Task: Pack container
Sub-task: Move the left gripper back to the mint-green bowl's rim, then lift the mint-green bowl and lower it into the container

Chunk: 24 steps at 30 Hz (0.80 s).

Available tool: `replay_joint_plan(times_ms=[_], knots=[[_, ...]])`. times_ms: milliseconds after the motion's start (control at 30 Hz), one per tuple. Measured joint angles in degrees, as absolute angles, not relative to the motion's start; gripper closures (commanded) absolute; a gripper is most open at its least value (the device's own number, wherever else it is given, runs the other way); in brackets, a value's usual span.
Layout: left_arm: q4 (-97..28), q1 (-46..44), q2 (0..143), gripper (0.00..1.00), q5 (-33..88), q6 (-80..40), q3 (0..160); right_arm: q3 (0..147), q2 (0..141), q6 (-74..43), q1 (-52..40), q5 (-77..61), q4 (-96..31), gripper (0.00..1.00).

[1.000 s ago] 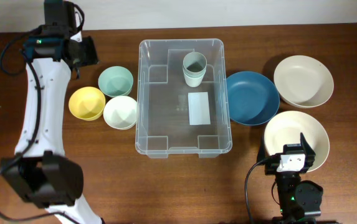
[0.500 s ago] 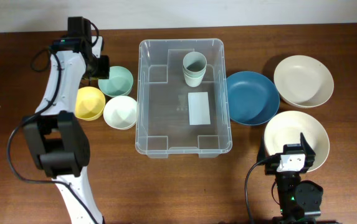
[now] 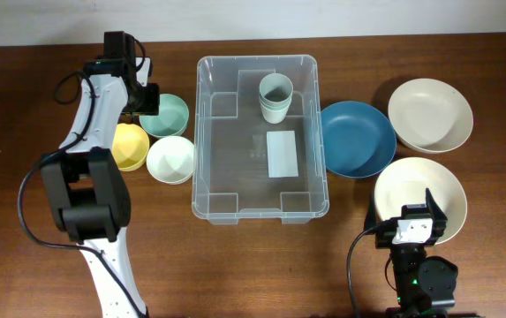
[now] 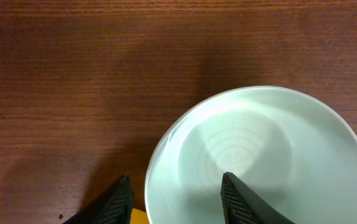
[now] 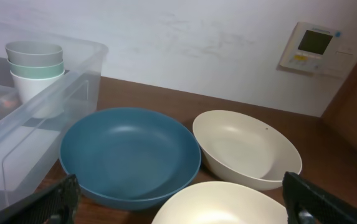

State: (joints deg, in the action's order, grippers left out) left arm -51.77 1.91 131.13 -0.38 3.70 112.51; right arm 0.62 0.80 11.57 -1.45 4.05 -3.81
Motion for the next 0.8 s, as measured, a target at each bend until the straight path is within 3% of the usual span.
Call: replay_joint_plan(times_ms=[67, 400, 800], knots=[[-51.7, 1.9, 131.7, 0.54, -0.4, 3.7, 112.5, 0.6, 0.8, 11.6, -1.5, 4.1, -3.8, 0.01], [-51.8, 2.3, 134.7, 0.98, -0.4, 4.2, 112.5, 0.6, 0.8, 11.6, -1.5, 4.1, -3.8, 0.01], [-53.4, 5.5, 134.6, 0.99, 2.1, 3.9, 115.6, 0.6, 0.8, 11.6, -1.5, 4.1, -3.8, 0.01]])
